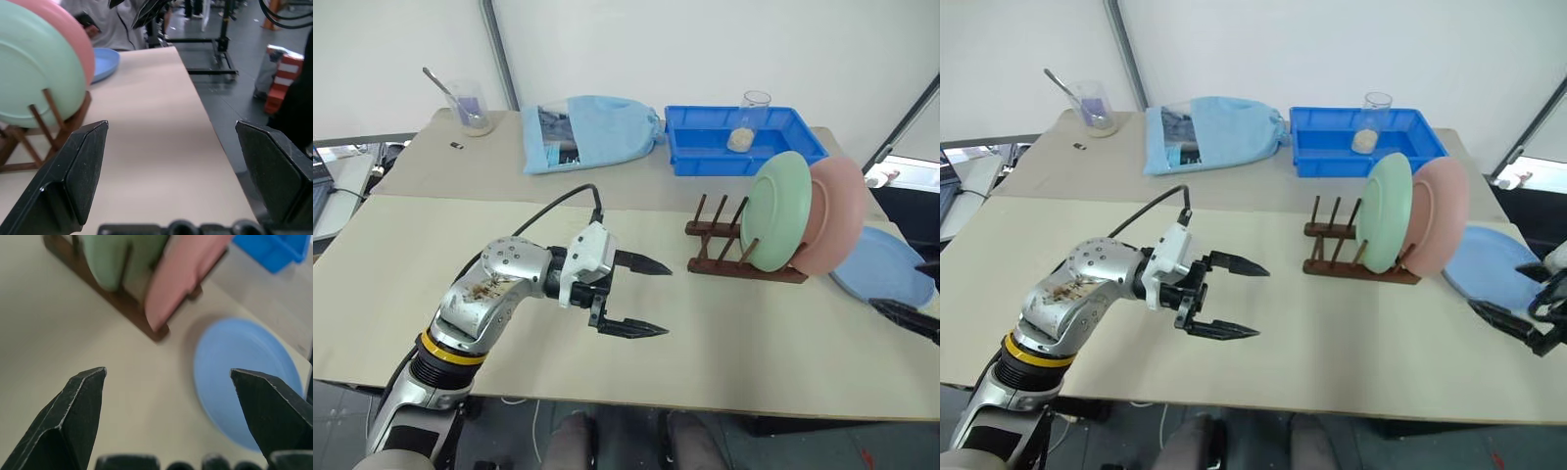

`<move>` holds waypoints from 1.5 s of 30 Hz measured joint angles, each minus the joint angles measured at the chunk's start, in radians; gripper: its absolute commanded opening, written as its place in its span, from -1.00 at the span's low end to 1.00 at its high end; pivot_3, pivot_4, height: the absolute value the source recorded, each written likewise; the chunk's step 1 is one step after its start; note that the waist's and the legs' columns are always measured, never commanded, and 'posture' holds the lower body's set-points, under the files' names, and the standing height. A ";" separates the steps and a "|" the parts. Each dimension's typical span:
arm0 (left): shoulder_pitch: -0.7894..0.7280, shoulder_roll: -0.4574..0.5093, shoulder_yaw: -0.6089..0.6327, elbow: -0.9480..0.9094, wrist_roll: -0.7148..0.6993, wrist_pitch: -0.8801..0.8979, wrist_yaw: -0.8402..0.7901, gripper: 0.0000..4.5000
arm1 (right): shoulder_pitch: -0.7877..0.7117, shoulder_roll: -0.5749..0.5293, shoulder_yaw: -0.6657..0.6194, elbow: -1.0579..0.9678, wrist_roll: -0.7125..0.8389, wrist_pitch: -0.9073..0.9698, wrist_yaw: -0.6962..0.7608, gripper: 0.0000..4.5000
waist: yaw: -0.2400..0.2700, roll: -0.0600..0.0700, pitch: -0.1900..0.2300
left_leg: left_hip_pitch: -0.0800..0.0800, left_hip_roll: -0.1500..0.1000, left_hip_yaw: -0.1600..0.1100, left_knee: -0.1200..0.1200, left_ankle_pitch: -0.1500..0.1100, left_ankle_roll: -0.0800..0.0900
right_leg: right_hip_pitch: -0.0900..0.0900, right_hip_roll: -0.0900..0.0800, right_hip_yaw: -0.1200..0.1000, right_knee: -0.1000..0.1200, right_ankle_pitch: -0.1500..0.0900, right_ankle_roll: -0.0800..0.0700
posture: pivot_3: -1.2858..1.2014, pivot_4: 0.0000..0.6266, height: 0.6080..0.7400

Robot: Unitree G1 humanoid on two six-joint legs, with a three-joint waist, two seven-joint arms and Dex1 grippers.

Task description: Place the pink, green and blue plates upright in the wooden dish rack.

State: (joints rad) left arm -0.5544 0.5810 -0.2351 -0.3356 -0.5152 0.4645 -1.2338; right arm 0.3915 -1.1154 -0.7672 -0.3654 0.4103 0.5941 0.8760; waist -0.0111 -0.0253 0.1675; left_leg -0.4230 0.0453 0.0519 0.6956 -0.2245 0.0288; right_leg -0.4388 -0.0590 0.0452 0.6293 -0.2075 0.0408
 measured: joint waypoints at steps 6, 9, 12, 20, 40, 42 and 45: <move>0.014 -0.007 -0.012 -0.021 0.004 -0.008 0.010 0.97 | -0.257 0.025 0.348 0.297 -0.194 -0.194 -0.076 1.00 | -0.004 0.000 0.000 | 0.000 -0.001 0.000 -0.002 0.000 0.000 | -0.001 0.002 0.001 0.001 0.000 -0.001 | 0.03 -0.52 0.34; 0.025 -0.007 -0.014 -0.039 0.004 -0.008 0.020 0.97 | -0.387 0.034 0.483 0.462 -0.277 -0.280 -0.093 1.00 | -0.002 0.001 0.000 | -0.001 -0.001 0.000 -0.002 0.000 0.001 | -0.002 0.002 0.001 0.001 0.000 -0.001 | 0.03 -0.52 0.34; 0.044 -0.003 -0.014 -0.056 0.004 -0.009 0.029 0.97 | -0.521 0.069 0.576 0.623 -0.345 -0.337 -0.111 1.00 | -0.002 0.001 0.000 | -0.001 -0.001 0.000 -0.002 0.000 0.001 | -0.001 0.002 0.002 0.001 0.000 -0.001 | 0.03 -0.52 0.34; 0.062 0.000 -0.015 -0.083 0.006 -0.011 0.048 1.00 | -0.712 0.123 0.663 0.887 -0.414 -0.374 -0.141 0.49 | -0.002 0.001 0.000 | 0.000 -0.002 0.000 0.000 0.000 0.001 | 0.001 0.001 0.003 0.002 0.001 0.000 | 0.03 -0.52 0.34; 0.050 0.000 0.061 -0.064 -0.007 0.037 0.146 1.00 | -0.667 0.034 0.559 0.764 -0.447 -0.309 -0.274 -0.99 | 0.005 0.005 0.000 | -0.001 -0.004 0.001 0.000 0.000 0.001 | -0.001 0.001 0.005 0.003 0.002 0.002 | 0.03 -0.52 0.34; 0.059 0.009 0.077 -0.062 -0.012 0.041 0.157 1.00 | -0.704 -0.005 0.526 0.734 -0.456 -0.337 -0.298 -0.99 | -0.005 0.006 -0.001 | 0.001 -0.003 0.003 0.000 0.000 0.001 | -0.001 0.001 0.007 0.003 0.002 0.002 | 0.03 -0.52 0.34; 0.072 0.021 0.086 -0.060 -0.014 0.040 0.162 1.00 | -0.865 -0.019 0.500 0.653 -0.434 -0.392 -0.312 -0.99 | -0.030 0.006 0.000 | 0.004 -0.002 0.004 -0.001 0.000 0.001 | -0.001 0.003 0.010 0.005 0.002 0.002 | 0.03 -0.52 0.34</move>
State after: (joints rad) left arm -0.4827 0.6025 -0.1487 -0.3955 -0.5292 0.5045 -1.0714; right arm -0.4733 -1.1341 -0.2673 0.2878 -0.0235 0.2018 0.5636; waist -0.0416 -0.0196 0.1671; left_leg -0.4192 0.0435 0.0564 0.6945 -0.2245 0.0294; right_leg -0.4397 -0.0560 0.0548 0.6338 -0.2054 0.0426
